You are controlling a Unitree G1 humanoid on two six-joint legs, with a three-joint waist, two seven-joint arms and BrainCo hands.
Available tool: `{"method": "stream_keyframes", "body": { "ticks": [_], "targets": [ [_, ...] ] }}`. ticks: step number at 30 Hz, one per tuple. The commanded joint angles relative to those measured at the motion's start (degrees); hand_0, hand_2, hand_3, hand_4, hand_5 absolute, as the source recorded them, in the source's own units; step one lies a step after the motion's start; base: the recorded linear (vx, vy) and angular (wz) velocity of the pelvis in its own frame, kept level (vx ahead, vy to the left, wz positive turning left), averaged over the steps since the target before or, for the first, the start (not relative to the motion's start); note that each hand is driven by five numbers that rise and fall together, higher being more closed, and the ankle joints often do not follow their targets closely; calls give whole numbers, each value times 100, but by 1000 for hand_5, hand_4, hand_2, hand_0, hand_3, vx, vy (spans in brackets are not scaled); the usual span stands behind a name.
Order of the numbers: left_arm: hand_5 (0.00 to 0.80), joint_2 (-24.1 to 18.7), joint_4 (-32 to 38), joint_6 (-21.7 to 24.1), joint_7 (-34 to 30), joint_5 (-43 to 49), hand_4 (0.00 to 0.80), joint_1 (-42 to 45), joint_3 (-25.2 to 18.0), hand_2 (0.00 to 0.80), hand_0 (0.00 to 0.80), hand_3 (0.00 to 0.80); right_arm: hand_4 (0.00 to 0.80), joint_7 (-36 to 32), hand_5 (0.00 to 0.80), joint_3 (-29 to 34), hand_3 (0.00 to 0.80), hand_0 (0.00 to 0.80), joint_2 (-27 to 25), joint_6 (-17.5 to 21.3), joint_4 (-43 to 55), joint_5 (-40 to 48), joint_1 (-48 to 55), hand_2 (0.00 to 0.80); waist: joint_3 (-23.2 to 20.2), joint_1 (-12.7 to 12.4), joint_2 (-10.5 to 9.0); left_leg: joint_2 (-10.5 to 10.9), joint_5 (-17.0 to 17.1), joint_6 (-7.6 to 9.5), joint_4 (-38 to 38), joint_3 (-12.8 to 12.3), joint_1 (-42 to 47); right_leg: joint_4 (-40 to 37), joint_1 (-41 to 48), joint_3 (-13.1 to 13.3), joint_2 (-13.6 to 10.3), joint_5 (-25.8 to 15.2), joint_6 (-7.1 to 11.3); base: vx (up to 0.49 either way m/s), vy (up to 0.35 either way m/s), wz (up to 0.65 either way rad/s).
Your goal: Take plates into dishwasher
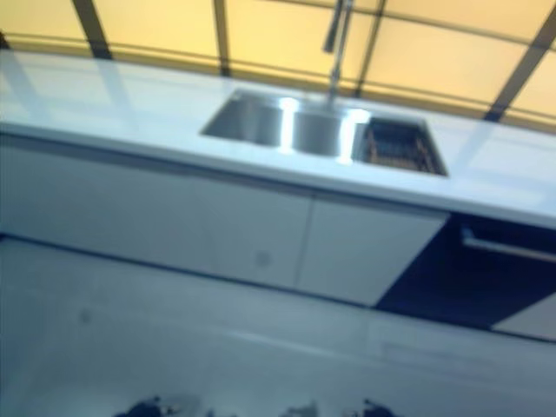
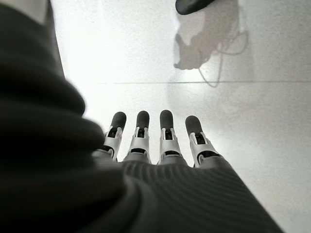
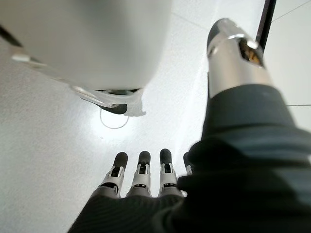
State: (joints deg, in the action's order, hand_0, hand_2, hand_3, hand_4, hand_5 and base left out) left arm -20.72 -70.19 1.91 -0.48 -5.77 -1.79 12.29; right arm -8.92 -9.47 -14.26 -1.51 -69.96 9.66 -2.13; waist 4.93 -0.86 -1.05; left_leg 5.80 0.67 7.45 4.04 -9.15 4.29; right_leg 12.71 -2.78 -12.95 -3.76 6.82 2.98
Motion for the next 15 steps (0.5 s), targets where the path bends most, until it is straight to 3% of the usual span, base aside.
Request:
{"method": "stream_keyframes", "body": {
  "ticks": [1, 15],
  "targets": [
    [0, 298, 96, 150, -101, 4, 0, -258, -7, 0, 0, 0, 0, 25, 0, -73, 0, 0, -232, 82, -166, 59, -222, 0, 12, 45, 56, -238, -473, -308, 13, 188, 160, -1204, 691, 96, 407, -267, -207, -19, -105, -6],
    [0, 428, -93, 196, -129, 149, 0, -123, 47, 0, 0, 0, 0, 140, 0, 12, 0, 0, -191, -106, -336, 24, -91, 0, -172, 153, -20, -266, -486, -385, 96, 16, 346, -1674, 1016, 308, 585, -388, -261, -4, -57, -4]
  ]
}}
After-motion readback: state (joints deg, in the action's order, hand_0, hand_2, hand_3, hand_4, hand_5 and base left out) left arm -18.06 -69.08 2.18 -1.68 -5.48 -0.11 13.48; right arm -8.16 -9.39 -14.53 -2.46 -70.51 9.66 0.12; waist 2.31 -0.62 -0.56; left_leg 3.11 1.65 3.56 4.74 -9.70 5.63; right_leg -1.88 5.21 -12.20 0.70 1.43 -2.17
